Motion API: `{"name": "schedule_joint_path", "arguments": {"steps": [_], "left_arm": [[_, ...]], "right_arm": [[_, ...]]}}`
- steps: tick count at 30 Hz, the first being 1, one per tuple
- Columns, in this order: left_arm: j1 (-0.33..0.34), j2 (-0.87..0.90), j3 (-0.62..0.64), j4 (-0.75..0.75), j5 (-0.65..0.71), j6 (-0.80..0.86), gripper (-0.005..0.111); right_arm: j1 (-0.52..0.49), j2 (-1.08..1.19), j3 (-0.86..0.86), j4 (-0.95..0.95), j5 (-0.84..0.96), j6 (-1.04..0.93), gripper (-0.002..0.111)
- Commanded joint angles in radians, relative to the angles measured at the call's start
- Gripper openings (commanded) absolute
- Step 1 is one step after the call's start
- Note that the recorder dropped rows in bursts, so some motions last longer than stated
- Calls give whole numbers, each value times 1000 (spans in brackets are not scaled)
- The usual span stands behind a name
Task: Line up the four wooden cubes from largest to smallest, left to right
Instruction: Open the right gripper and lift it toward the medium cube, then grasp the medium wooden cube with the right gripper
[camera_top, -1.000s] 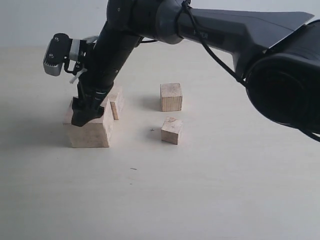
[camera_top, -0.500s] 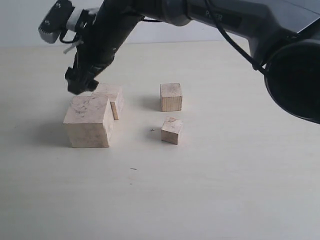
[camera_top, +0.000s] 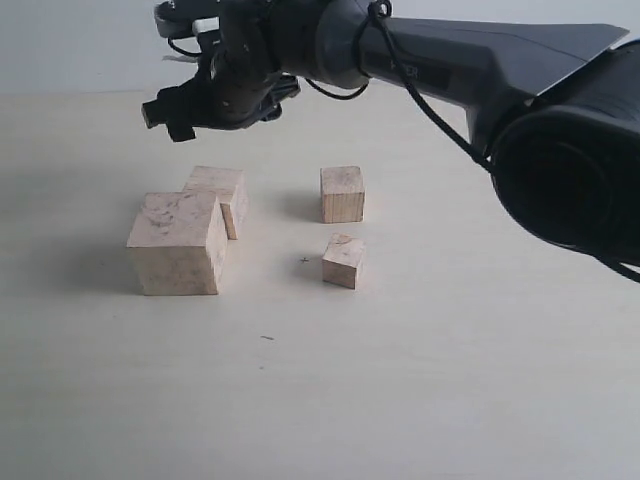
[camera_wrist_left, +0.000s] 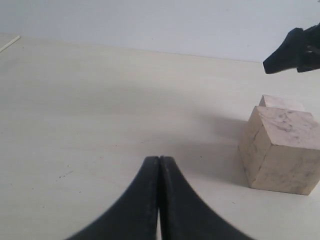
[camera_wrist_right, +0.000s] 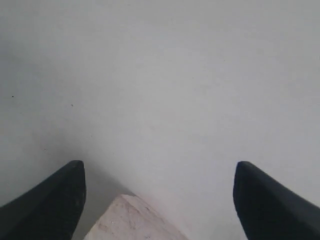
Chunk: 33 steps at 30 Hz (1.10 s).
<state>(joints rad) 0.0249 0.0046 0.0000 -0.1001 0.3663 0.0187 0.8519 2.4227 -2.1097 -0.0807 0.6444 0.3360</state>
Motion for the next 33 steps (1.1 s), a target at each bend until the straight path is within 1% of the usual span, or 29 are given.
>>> {"name": "schedule_joint_path", "arguments": {"steps": [1, 5, 9, 27, 33], "left_arm": [[-7, -5, 0, 0, -11, -8, 0], [-7, -5, 0, 0, -11, -8, 0], [-7, -5, 0, 0, -11, -8, 0], [-7, -5, 0, 0, -11, -8, 0], [-7, -5, 0, 0, -11, -8, 0]], "right_arm": [[-3, 1, -3, 3, 29, 123, 75], [-3, 1, -3, 20, 79, 215, 75], [-3, 1, -3, 72, 87, 215, 75], [-3, 66, -3, 107, 85, 259, 75], [-3, 70, -3, 104, 171, 259, 75]]}}
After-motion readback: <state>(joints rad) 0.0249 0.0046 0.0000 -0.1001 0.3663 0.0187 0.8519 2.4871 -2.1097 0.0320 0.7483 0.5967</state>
